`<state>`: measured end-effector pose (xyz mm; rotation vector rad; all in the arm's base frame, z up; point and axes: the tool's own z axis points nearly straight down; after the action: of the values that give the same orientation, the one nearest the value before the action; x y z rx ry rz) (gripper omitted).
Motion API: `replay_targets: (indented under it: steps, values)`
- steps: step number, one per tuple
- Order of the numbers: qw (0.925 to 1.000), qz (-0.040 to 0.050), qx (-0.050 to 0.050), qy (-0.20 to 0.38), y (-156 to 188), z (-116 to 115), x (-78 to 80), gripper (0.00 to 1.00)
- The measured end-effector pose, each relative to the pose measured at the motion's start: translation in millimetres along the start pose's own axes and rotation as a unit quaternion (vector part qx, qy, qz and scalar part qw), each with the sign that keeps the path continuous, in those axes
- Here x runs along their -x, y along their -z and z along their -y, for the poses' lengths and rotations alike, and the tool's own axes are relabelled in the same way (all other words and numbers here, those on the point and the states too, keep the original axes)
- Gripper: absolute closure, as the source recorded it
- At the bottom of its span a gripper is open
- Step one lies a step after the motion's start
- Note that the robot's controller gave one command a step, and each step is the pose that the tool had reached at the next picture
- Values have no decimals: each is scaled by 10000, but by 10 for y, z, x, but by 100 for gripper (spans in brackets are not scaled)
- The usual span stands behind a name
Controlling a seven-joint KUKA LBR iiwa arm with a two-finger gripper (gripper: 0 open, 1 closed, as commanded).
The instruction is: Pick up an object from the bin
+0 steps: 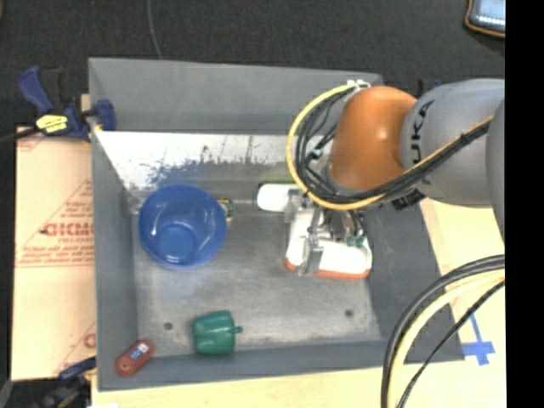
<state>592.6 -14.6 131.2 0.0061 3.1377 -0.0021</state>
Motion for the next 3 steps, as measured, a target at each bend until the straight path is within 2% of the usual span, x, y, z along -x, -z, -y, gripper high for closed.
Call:
replay_targets:
  steps: [1,2,3]
  values:
    - [9998,-4,-6,191,-111,81,12,0]
    - [9993,19,-4,373,-146,15,136,0]
    - [9991,32,-9,432,-202,68,117,0]
